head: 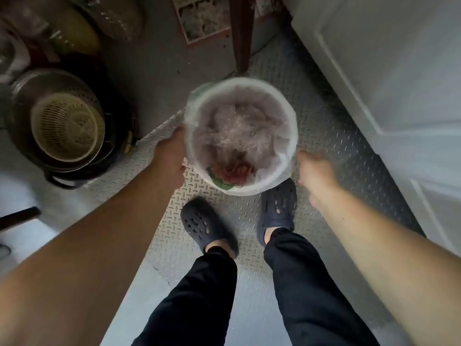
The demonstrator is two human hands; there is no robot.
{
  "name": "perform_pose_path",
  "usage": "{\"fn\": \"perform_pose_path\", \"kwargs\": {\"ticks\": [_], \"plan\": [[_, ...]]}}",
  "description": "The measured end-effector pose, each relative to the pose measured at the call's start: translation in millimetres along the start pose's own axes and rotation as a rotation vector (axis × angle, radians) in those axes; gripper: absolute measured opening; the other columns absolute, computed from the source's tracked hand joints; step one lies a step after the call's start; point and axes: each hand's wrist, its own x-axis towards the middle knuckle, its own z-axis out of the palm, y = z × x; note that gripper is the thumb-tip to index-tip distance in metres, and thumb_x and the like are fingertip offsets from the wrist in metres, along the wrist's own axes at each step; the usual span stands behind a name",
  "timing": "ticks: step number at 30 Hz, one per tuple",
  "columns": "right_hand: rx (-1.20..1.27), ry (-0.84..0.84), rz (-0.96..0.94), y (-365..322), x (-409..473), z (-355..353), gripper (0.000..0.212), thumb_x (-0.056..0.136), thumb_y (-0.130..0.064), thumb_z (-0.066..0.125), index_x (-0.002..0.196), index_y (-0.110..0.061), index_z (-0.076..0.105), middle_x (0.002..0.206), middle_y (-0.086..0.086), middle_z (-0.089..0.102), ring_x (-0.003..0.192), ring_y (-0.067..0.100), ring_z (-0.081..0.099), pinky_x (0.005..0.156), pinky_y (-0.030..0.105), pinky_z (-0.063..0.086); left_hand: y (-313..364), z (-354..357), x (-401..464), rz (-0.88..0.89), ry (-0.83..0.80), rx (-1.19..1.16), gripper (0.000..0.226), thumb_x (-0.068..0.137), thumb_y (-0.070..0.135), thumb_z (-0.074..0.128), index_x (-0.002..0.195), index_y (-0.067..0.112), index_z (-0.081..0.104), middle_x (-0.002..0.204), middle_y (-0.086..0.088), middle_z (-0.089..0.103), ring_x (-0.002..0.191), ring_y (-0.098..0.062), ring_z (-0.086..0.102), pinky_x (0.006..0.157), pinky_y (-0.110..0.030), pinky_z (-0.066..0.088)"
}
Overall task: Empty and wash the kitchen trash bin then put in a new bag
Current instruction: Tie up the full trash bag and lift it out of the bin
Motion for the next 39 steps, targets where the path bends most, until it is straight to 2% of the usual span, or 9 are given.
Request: {"fn": "perform_pose_path", "kwargs": {"ticks": [3, 6, 14, 22, 26, 30, 32, 36, 39], "plan": [[0.172, -0.073, 0.187, 7, 14, 9, 0.043, 0.093, -0.052, 0.050, 0.124, -0.023, 0.056, 0.109, -0.002, 0.066, 0.099, 0.020, 0.061, 0.084, 0.039, 0.050, -11, 8, 19, 0.006, -0.189, -0.147, 0.054, 0.086, 0.070, 0.056, 0.118, 0.028, 0.069, 0.123, 0.005, 0.066, 0.121, -0.022, 0.058, 0.109, -0.052, 0.045], [0.317, -0.232, 0.238, 16, 20, 15, 0.042, 0.092, -0.054, 0.052, 0.119, -0.024, 0.067, 0.108, 0.001, 0.076, 0.104, 0.024, 0.069, 0.092, 0.044, 0.050, -26, 7, 29, -0.009, -0.416, -0.266, 0.061, 0.093, 0.066, 0.049, 0.137, 0.024, 0.061, 0.140, -0.001, 0.060, 0.130, -0.029, 0.055, 0.113, -0.058, 0.040], [0.563, -0.232, 0.184, 19, 23, 14, 0.018, 0.095, -0.024, 0.059, 0.100, -0.015, 0.073, 0.091, 0.003, 0.079, 0.083, 0.020, 0.076, 0.067, 0.033, 0.060, -43, -10, 32, 0.058, -0.051, -0.224, 0.013, 0.097, 0.021, 0.061, 0.102, 0.013, 0.070, 0.107, -0.008, 0.075, 0.102, -0.026, 0.072, 0.094, -0.042, 0.058], [0.493, -0.071, 0.145, 16, 5, 5, 0.011, 0.086, 0.004, 0.068, 0.094, -0.003, 0.064, 0.077, 0.009, 0.077, 0.067, 0.020, 0.075, 0.057, 0.028, 0.059, -53, 10, 9, 0.220, 0.190, 0.084, 0.034, 0.103, 0.036, 0.043, 0.108, 0.005, 0.058, 0.090, -0.011, 0.058, 0.072, -0.021, 0.050, 0.058, -0.031, 0.039], [0.411, 0.002, 0.104, 13, -5, 8, 0.017, 0.086, 0.000, 0.072, 0.083, -0.012, 0.061, 0.082, 0.009, 0.074, 0.059, 0.015, 0.074, 0.053, 0.031, 0.061, -52, 19, 0, 0.220, 0.179, 0.103, 0.029, 0.103, 0.037, 0.045, 0.100, 0.010, 0.053, 0.082, -0.005, 0.052, 0.069, -0.021, 0.048, 0.059, -0.032, 0.038], [0.405, 0.046, 0.131, 9, -13, 5, 0.019, 0.086, -0.001, 0.071, 0.083, -0.015, 0.058, 0.094, 0.014, 0.072, 0.084, 0.032, 0.069, 0.082, 0.052, 0.058, -44, 11, -7, 0.078, 0.089, 0.047, 0.030, 0.103, 0.035, 0.049, 0.115, 0.010, 0.060, 0.100, -0.006, 0.064, 0.089, -0.026, 0.062, 0.075, -0.040, 0.055], [0.436, 0.085, 0.130, 6, -15, 0, 0.022, 0.086, 0.000, 0.070, 0.078, -0.015, 0.057, 0.093, 0.014, 0.071, 0.082, 0.030, 0.067, 0.077, 0.047, 0.056, -36, 1, -6, 0.002, 0.029, -0.064, 0.033, 0.102, 0.032, 0.053, 0.122, 0.007, 0.062, 0.109, -0.007, 0.067, 0.097, -0.027, 0.065, 0.091, -0.046, 0.056], [0.425, 0.036, 0.130, 0, -15, -11, 0.014, 0.088, -0.001, 0.070, 0.085, -0.011, 0.060, 0.084, 0.009, 0.074, 0.071, 0.023, 0.074, 0.062, 0.035, 0.060, -23, -24, 0, -0.005, -0.050, -0.045, 0.019, 0.099, 0.033, 0.060, 0.101, 0.015, 0.068, 0.104, -0.011, 0.075, 0.085, -0.021, 0.073, 0.072, -0.035, 0.059], [0.229, -0.061, 0.098, -10, -6, -16, 0.019, 0.087, -0.024, 0.075, 0.094, -0.009, 0.066, 0.087, 0.009, 0.078, 0.075, 0.025, 0.077, 0.063, 0.039, 0.064, -6, -29, 4, 0.060, -0.093, 0.160, 0.029, 0.089, 0.052, 0.065, 0.096, 0.026, 0.072, 0.103, -0.006, 0.077, 0.094, -0.025, 0.074, 0.081, -0.042, 0.060]]}}
